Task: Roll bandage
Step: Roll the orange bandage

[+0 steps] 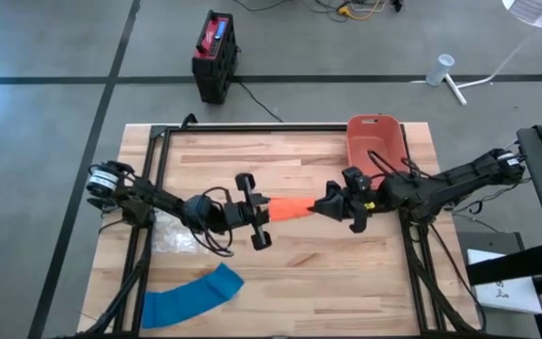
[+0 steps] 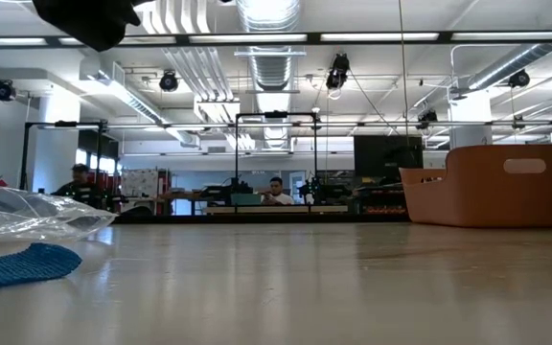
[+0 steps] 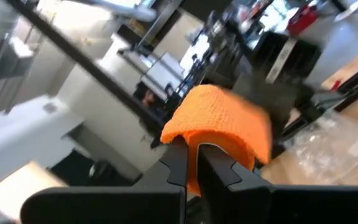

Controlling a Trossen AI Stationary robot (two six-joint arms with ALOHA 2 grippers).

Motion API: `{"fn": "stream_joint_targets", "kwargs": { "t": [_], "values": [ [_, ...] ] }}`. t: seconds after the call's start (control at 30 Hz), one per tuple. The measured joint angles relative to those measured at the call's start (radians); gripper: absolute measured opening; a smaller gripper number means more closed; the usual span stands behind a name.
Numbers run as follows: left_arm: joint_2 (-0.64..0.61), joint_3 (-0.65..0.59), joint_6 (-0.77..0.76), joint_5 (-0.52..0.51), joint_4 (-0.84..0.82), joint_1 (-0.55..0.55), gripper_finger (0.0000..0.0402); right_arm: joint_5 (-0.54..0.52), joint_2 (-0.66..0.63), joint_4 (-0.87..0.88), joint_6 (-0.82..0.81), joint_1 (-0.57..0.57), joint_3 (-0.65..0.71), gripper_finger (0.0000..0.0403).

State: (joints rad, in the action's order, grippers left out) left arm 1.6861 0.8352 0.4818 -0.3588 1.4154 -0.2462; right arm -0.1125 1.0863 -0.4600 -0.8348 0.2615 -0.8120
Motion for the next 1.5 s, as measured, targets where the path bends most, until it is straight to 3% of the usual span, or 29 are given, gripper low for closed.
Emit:
{"fn": "stream_joint_targets", "kwargs": {
  "t": [0.23, 0.57, 0.77, 1.0, 1.5],
  "values": [
    [-0.015, -0.001, 0.034, -0.1, -0.001, -0.014, 0.0002, 0.086, 0.0, 0.027, 0.006, 0.0, 0.0, 0.0009],
    [-0.074, -0.025, 0.09, -0.111, -0.013, -0.026, 0.0, 0.121, 0.003, 0.106, -0.004, 0.001, 0.0, 0.0009],
    [-0.121, -0.109, 0.106, -0.255, -0.044, -0.062, 0.0, 0.118, 0.001, 0.106, 0.009, 0.0, 0.0, 0.0009],
    [-0.108, -0.136, 0.012, -0.24, -0.044, -0.063, 0.0, 0.121, 0.002, 0.108, 0.022, 0.0, -0.005, 0.0009],
    [-0.009, -0.008, -0.121, -0.053, -0.201, -0.075, 0.0, 0.124, -0.004, 0.11, 0.206, 0.0, -0.033, 0.0009]
  ]
}}
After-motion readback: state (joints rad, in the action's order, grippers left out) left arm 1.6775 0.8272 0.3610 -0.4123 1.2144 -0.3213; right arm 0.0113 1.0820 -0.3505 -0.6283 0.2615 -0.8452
